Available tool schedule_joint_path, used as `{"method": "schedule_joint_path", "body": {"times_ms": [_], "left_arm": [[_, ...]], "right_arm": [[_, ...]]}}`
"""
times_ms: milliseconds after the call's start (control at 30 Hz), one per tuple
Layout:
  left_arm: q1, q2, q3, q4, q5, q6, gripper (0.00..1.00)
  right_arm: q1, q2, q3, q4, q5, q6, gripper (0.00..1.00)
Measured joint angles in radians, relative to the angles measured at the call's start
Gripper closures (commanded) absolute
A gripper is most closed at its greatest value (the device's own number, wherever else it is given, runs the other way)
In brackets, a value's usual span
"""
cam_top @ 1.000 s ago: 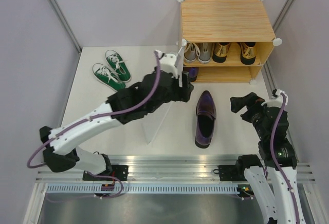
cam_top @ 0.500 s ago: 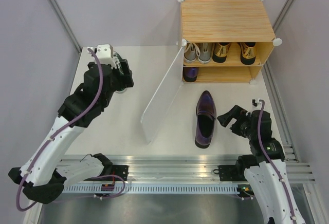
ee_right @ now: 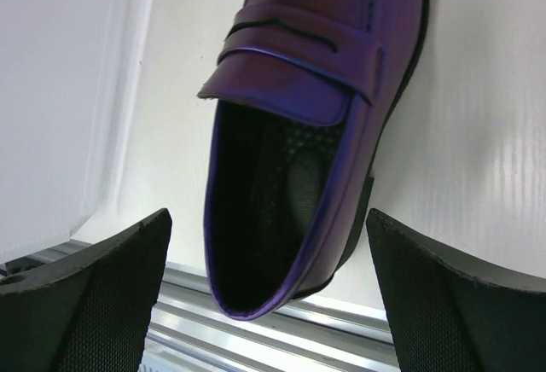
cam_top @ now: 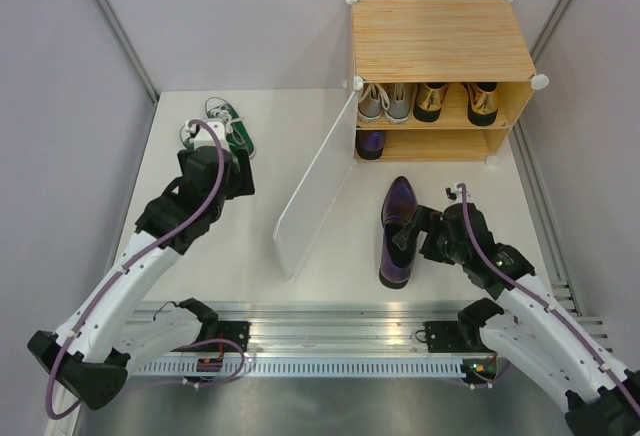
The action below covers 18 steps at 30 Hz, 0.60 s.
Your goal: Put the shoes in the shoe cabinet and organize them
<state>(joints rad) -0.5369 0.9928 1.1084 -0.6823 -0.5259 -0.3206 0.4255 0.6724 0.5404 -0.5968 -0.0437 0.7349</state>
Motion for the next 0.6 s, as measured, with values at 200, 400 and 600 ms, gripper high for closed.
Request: {"method": "schedule_joint_path", "body": {"times_ms": [200, 400, 600], "left_arm": [[0.014, -0.047, -0.025, 0.037, -0.022, 0.000, 0.11], [0.015, -0.047, -0.039, 0.050, -0.023, 0.000, 0.10], [0.016, -0.047, -0.044, 0.053, -0.021, 0.000, 0.10]], "right_arm": [[0.198, 0.088, 0.069, 0.005, 0.157, 0.077, 0.02], [0.405, 0.174, 0.092, -0.027, 0.361, 0.168, 0.02], [0.570, 0.278, 0.135, -0.106, 0.539, 0.272, 0.02]]}}
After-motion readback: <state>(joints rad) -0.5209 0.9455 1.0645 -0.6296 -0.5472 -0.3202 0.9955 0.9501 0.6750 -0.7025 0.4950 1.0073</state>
